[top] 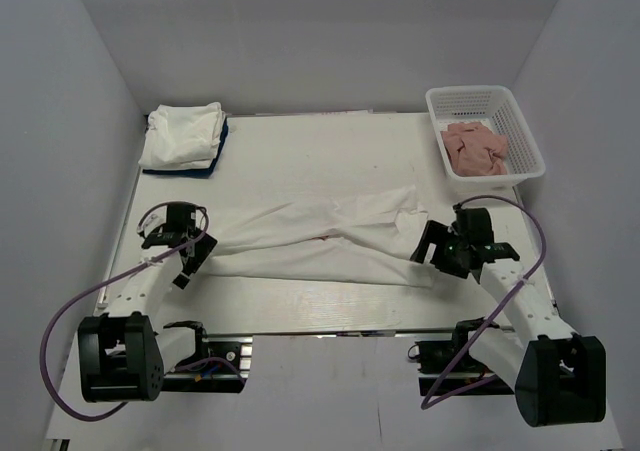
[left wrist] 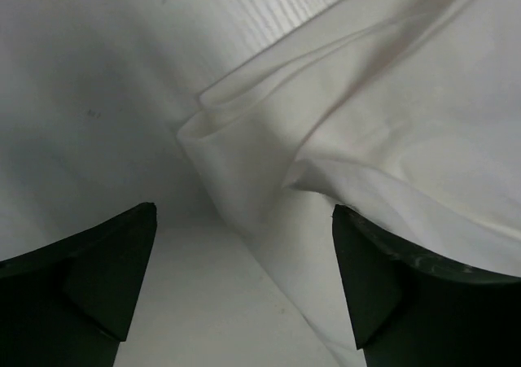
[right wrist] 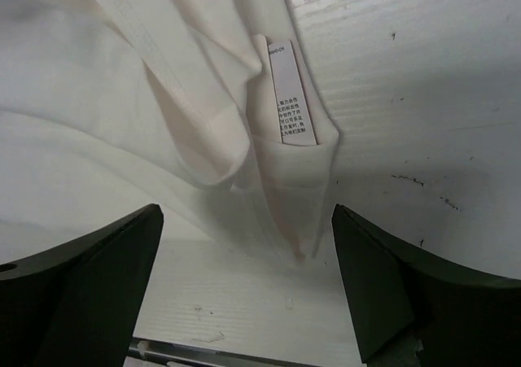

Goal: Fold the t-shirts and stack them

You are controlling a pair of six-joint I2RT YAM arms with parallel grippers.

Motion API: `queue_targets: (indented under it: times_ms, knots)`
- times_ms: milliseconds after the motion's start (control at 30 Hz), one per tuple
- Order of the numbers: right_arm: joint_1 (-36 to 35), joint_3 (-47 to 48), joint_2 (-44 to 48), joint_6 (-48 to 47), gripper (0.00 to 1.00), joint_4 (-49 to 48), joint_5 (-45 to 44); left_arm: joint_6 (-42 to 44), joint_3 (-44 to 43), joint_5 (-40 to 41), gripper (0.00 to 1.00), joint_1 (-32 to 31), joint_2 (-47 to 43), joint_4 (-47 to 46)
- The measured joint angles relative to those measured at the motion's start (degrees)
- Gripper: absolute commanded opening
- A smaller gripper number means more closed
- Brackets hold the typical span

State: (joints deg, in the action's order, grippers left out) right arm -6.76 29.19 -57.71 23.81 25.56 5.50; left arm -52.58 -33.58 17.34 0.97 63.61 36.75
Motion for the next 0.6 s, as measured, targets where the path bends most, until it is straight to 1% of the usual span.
queue_targets:
  times_ms: [133, 200, 267, 367, 433, 500, 533, 600]
  knots:
    - [0.0, 3.5, 2.1, -1.7, 0.9, 2.2, 0.8, -2.3, -4.2, 0.5, 1.0, 0.0, 0.0, 8.0]
    - [0.0, 6.9, 1.9, -2.6, 0.9, 0.7, 2.9, -2.8, -8.1, 0.9, 1.0, 0.0, 0.0, 10.3]
    - [-0.2, 9.6, 0.4, -3.6, 0.9, -2.4, 5.6, -2.7, -11.7, 0.9, 1.0, 0.0, 0.0, 10.4]
    - [-1.1, 12.6, -5.2, -4.6, 0.9, -8.0, 9.4, -1.4, -14.8, -0.1, 1.0, 0.0, -0.1, 6.5]
    - [-2.0, 13.8, -10.5, -4.9, 0.9, -11.1, 12.0, -0.7, -14.9, -1.6, 1.0, 0.0, 0.3, 3.1]
    - [-3.1, 14.9, -16.3, -5.0, 0.9, -13.5, 14.5, 0.4, -14.9, -3.6, 1.0, -0.2, 2.6, -0.3]
    - [-3.7, 15.4, -18.9, -5.0, 0.84, -14.2, 15.4, 1.2, -14.9, -5.1, 1.0, -0.3, 4.6, -2.2]
    - [-4.6, 16.2, -23.3, -5.1, 0.79, -15.2, 16.9, 2.2, -15.0, -7.6, 1.0, -0.5, 8.9, -4.8]
